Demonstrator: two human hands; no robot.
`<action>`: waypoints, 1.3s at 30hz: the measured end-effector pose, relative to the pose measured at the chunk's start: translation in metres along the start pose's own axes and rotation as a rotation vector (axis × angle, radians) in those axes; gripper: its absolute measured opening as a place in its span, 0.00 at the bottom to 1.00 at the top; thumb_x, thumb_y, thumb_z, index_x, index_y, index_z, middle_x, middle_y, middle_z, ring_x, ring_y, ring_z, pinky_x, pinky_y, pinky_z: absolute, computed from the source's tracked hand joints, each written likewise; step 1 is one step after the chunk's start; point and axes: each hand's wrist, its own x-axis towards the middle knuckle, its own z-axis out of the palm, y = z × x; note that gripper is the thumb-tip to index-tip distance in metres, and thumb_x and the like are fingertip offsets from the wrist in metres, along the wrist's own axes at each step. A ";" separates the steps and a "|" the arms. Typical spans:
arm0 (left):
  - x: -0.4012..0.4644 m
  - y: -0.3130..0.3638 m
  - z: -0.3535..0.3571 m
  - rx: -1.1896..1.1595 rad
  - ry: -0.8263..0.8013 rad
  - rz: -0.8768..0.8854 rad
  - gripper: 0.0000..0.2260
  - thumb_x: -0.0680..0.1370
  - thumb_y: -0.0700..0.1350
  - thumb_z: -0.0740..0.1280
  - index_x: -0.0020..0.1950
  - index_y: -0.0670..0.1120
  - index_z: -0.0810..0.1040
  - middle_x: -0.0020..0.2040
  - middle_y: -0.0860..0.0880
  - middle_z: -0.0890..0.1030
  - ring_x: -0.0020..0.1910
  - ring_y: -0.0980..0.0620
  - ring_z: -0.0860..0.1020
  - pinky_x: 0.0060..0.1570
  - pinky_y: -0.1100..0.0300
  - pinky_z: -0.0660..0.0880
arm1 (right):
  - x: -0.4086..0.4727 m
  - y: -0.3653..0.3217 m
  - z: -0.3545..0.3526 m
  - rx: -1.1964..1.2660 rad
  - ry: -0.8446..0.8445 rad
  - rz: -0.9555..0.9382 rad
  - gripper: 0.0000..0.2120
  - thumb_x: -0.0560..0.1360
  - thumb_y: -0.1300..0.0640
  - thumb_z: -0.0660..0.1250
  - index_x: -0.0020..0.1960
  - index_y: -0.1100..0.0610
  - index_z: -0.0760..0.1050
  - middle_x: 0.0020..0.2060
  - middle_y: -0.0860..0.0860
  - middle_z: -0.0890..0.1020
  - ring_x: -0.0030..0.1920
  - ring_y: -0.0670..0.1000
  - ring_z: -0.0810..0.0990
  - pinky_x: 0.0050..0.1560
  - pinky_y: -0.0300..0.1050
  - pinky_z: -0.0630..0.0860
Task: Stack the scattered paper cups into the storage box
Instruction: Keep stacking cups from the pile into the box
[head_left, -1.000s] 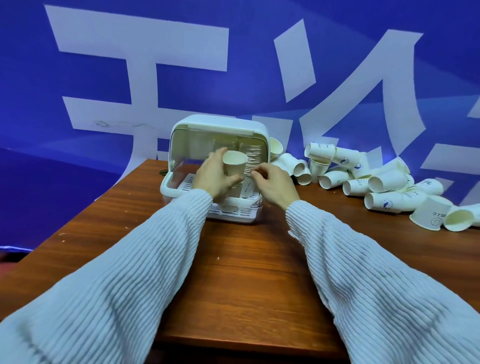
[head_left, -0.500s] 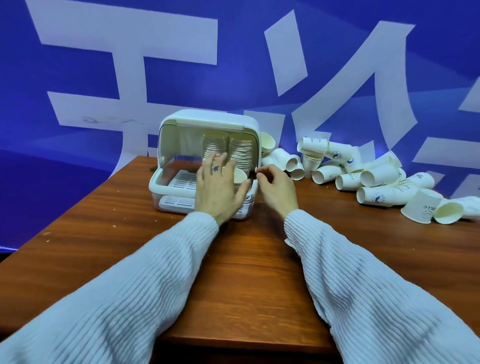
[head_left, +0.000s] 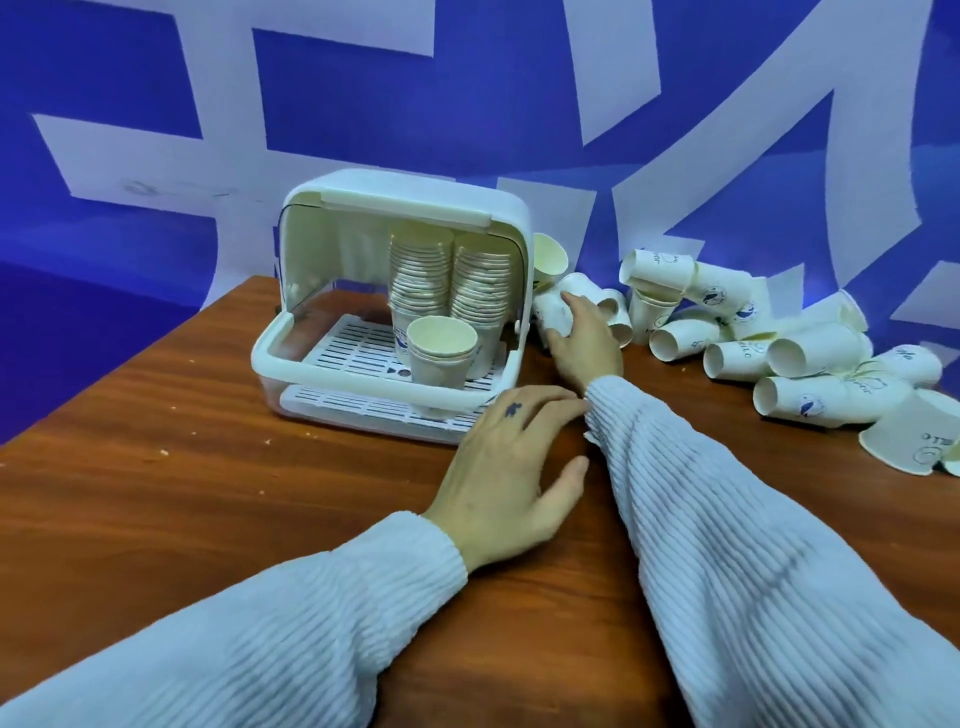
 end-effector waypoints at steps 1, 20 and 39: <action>-0.001 0.000 0.000 -0.013 0.001 -0.024 0.20 0.77 0.46 0.70 0.69 0.45 0.76 0.66 0.49 0.76 0.68 0.49 0.73 0.69 0.53 0.69 | 0.004 0.001 0.003 -0.034 -0.022 0.005 0.29 0.81 0.51 0.66 0.80 0.53 0.64 0.77 0.54 0.70 0.74 0.58 0.71 0.69 0.56 0.71; -0.008 0.012 -0.007 -0.058 -0.081 -0.196 0.20 0.79 0.47 0.68 0.71 0.49 0.74 0.67 0.52 0.73 0.66 0.52 0.74 0.62 0.56 0.72 | -0.022 -0.004 0.003 0.144 -0.025 0.100 0.34 0.72 0.47 0.73 0.73 0.52 0.63 0.64 0.58 0.77 0.62 0.62 0.78 0.60 0.53 0.75; -0.001 0.007 -0.007 0.074 0.127 -0.205 0.28 0.75 0.47 0.75 0.73 0.48 0.70 0.77 0.44 0.59 0.72 0.42 0.69 0.65 0.43 0.75 | -0.146 -0.001 -0.060 1.019 -0.506 0.172 0.27 0.77 0.36 0.66 0.66 0.55 0.76 0.45 0.51 0.83 0.39 0.50 0.78 0.37 0.43 0.71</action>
